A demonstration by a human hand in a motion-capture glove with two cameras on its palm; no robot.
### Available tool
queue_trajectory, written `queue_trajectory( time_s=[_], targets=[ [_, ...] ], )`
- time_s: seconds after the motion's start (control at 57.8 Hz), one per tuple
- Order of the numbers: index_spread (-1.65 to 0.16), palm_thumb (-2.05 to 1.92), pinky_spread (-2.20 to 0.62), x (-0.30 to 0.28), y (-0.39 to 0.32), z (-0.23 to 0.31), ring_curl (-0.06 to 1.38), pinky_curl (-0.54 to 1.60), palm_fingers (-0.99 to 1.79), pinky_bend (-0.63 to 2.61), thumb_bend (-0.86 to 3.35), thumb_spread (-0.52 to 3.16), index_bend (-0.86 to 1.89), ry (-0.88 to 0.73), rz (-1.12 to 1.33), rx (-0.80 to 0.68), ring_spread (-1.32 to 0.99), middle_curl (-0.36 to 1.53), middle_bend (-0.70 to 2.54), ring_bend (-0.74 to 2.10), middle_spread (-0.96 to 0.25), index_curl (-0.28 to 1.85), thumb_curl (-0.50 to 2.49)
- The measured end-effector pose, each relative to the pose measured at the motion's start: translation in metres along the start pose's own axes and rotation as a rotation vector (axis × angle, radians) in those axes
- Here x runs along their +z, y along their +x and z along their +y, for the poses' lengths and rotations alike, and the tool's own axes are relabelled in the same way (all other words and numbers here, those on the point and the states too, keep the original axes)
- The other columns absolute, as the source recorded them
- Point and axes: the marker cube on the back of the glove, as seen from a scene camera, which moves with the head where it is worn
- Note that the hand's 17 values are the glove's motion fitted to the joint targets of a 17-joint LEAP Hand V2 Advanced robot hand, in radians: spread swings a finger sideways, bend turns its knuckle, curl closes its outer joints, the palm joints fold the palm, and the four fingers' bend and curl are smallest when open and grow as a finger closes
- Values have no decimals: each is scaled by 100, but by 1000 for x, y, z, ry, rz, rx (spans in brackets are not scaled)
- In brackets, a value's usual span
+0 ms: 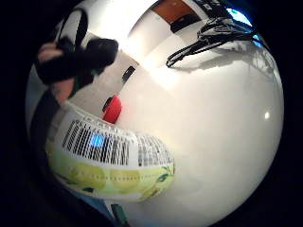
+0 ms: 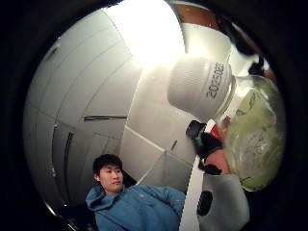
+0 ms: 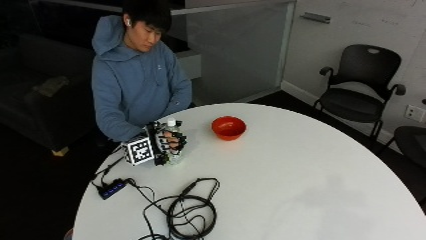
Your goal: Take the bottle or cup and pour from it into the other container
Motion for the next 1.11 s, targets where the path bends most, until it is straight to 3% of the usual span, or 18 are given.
queue_trajectory(
  time_s=[0.121,0.381,0.64,0.917,1.107],
  targets=[
    [-15,97,-3,8,-3,-3,33,29,108,72,3,66,19,57,37,17,-7,39,42,61,2,23,49],
    [-11,103,-17,36,-26,-22,38,33,117,69,-3,36,15,-81,219,-6,-15,43,37,53,-3,31,59],
    [-10,102,-20,99,-78,-55,41,35,120,66,-4,27,15,-491,677,-44,-16,46,36,51,-5,35,63],
    [-10,100,-21,161,-102,-100,44,36,121,63,-4,24,15,-864,1185,42,-17,48,36,51,-4,38,66],
    [-10,100,-21,210,-106,-101,44,37,121,63,-4,23,14,-1054,1526,118,-17,49,35,50,-5,38,67]
  ],
)
